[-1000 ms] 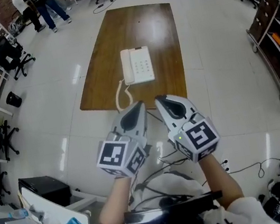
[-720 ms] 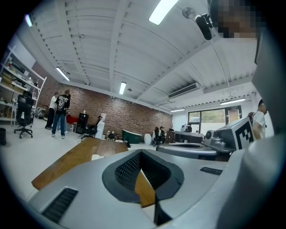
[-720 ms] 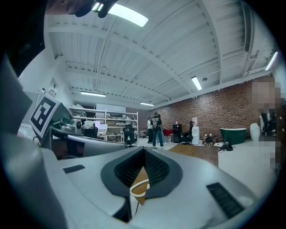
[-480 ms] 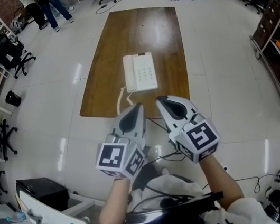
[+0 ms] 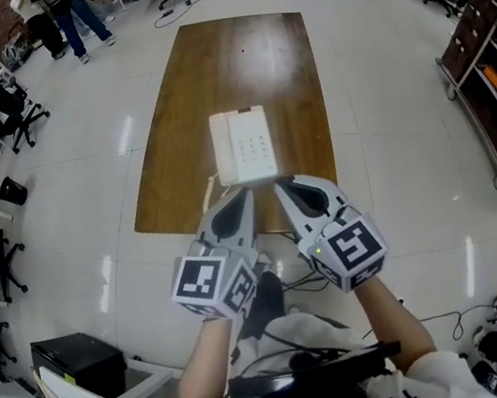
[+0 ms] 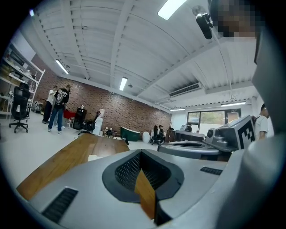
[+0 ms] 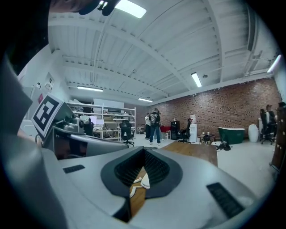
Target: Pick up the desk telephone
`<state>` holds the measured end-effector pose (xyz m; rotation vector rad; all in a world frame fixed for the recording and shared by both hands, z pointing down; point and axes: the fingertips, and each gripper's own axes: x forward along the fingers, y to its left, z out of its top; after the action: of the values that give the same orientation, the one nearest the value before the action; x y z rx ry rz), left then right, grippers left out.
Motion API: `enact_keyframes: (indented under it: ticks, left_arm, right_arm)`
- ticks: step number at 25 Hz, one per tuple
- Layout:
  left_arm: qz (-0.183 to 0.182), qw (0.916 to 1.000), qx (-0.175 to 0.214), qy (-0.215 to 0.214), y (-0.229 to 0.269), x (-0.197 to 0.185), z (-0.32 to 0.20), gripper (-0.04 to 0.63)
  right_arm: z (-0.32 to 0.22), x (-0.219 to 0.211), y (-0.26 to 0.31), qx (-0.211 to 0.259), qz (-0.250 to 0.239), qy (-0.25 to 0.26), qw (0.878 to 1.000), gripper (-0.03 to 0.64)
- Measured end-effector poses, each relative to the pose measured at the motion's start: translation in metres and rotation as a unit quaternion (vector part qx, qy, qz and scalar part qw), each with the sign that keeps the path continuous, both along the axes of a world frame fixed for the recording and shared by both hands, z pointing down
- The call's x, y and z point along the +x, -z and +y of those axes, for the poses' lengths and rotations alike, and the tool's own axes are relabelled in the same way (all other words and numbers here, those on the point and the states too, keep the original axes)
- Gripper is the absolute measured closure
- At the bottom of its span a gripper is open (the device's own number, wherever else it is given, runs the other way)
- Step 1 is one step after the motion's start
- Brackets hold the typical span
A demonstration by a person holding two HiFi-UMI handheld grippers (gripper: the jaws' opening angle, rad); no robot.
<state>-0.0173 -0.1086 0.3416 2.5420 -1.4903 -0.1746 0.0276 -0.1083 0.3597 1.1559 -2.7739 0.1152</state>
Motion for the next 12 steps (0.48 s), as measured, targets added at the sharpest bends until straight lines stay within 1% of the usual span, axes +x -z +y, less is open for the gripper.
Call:
enact_keyframes:
  ticks: [6, 12]
  left_arm:
    - [0.007, 0.9998, -0.02, 0.005, -0.017, -0.014, -0.039, 0.595]
    - [0.004, 0.9994, -0.035, 0.004, -0.029, -0.025, -0.071, 0.595]
  right_arm:
    - [-0.036, -0.009, -0.015, -0.02, 0.009, -0.002, 1.0, 0.615]
    - [-0.065, -0.025, -0.024, -0.031, 0.012, 0.005, 0.999, 0.615]
